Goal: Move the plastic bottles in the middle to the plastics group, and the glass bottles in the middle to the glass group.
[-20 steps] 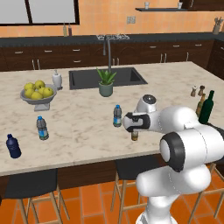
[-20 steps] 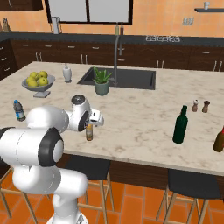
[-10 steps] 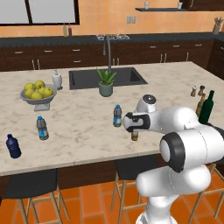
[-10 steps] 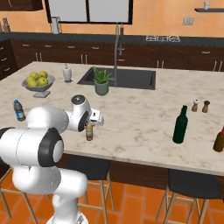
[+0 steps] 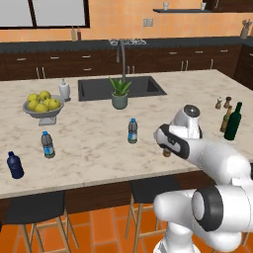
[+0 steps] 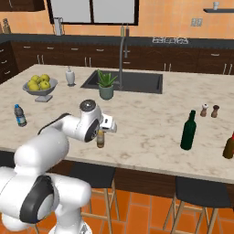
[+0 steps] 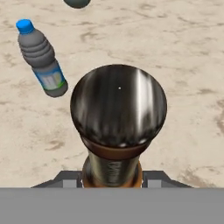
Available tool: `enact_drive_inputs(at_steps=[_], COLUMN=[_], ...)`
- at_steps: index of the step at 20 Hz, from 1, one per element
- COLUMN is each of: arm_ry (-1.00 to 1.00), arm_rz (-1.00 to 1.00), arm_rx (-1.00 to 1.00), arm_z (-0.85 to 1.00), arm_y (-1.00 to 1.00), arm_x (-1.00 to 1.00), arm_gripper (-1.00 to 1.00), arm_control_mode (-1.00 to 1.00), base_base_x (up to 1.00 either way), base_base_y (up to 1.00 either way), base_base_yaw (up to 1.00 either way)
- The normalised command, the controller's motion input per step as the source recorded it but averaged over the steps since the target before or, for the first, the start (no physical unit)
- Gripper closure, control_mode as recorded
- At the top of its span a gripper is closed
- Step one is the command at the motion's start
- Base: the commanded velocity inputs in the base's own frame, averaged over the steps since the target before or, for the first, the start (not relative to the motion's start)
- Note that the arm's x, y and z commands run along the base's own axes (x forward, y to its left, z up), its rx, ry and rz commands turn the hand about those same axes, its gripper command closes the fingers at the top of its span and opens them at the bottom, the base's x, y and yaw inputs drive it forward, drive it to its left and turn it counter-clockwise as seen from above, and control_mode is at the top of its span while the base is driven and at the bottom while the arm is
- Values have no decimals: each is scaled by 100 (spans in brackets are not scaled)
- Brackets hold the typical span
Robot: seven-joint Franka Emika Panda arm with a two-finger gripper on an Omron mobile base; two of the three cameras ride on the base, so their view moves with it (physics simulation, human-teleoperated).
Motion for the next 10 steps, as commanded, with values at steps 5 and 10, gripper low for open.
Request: enact_drive_inputs(at_steps=[5, 10], arm_ry=[-6, -7], arm_rz=[-2, 0], arm_rx=[0, 0], arm_z=[15, 39], arm_y=[-100, -100], arm_x=[-29, -1], arm_gripper=[100, 100], arm_control_mode=[-100, -100], base_base_x=[0, 0], base_base_y=[0, 0], base_base_yaw=[0, 0])
